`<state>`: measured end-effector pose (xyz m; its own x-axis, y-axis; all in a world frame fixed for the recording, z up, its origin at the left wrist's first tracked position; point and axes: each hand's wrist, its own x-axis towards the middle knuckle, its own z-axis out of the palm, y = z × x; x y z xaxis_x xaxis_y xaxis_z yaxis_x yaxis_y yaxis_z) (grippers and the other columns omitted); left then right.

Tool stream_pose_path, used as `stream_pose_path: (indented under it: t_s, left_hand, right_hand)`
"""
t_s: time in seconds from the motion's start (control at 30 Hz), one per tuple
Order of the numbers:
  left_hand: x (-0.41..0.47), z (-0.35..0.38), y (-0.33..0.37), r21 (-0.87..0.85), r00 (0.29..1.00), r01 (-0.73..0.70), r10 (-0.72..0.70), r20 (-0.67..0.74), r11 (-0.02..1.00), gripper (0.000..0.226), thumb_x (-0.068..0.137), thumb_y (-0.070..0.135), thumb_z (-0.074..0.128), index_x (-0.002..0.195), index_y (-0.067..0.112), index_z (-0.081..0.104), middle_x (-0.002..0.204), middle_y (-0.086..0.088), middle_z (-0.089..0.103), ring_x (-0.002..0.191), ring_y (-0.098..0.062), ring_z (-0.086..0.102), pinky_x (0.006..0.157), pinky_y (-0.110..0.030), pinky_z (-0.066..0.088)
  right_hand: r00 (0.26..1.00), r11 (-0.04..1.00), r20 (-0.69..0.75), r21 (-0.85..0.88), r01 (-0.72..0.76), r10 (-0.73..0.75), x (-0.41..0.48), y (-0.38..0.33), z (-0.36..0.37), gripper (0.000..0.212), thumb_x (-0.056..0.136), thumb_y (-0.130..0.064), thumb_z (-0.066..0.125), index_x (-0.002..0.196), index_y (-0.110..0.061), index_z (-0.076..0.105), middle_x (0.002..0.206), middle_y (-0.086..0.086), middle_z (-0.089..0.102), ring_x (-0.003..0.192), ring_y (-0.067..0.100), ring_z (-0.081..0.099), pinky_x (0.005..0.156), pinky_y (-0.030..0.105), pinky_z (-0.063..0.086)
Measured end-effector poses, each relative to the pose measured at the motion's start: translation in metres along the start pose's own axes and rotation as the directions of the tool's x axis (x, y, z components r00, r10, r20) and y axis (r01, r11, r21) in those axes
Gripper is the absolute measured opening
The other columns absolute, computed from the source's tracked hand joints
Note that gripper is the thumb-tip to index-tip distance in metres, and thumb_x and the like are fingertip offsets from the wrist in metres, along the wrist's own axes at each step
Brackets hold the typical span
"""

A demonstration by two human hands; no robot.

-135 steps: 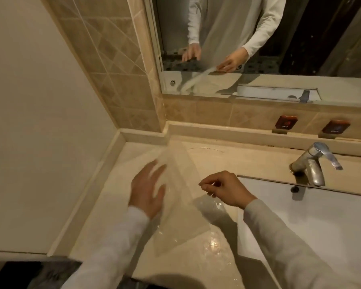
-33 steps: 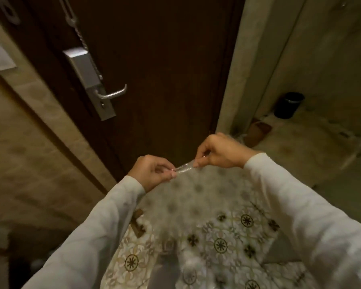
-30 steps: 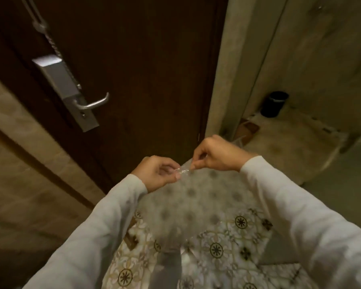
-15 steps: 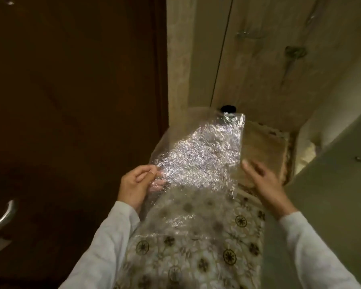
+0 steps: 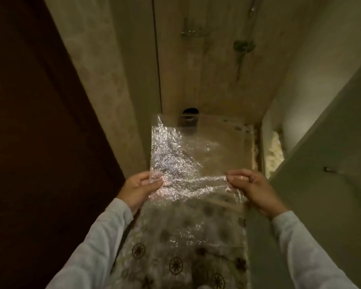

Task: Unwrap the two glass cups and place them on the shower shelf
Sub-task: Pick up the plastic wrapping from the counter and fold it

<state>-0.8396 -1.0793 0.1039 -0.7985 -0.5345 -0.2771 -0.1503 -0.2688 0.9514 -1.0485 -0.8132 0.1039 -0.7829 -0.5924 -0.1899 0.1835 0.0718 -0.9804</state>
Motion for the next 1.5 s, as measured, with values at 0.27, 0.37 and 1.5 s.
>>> stream_pose_path:
  t_s: [0.27,0.37,1.5]
  left_hand:
    - [0.148,0.087,0.059,-0.001,0.983,-0.075,0.074,0.169,0.997,0.015,0.065,0.0,0.073,0.079,0.006,0.078,0.096,-0.024,0.074,0.083,-0.029,0.075,0.068,-0.025,0.06]
    - [0.188,0.107,0.076,-0.002,0.983,-0.118,0.117,0.143,0.993,0.015,0.066,0.001,0.074,0.08,-0.003,0.075,0.099,-0.025,0.073,0.082,-0.025,0.075,0.064,-0.023,0.058]
    - [0.675,0.229,0.185,-0.025,0.933,0.153,-0.136,0.332,0.988,0.035,0.063,0.005,0.079,0.098,0.012,0.076,0.099,-0.014,0.076,0.087,-0.023,0.074,0.064,-0.028,0.058]
  right_hand:
    - [0.99,0.984,0.072,-0.118,0.132,-0.124,0.11,-0.065,-0.103,0.033,0.088,0.009,0.066,0.091,-0.02,0.082,0.086,0.008,0.081,0.075,0.013,0.076,0.064,0.019,0.058]
    - [0.96,0.943,0.028,-0.185,0.278,-0.277,0.143,-0.084,-0.12,0.021,0.087,0.004,0.07,0.083,-0.012,0.083,0.084,0.004,0.081,0.075,0.01,0.076,0.065,0.017,0.058]
    - [0.985,0.998,-0.16,0.028,-0.059,0.063,0.544,-0.147,-0.219,0.048,0.064,-0.032,0.093,0.101,-0.007,0.074,0.097,0.025,0.067,0.088,0.032,0.065,0.079,0.044,0.043]
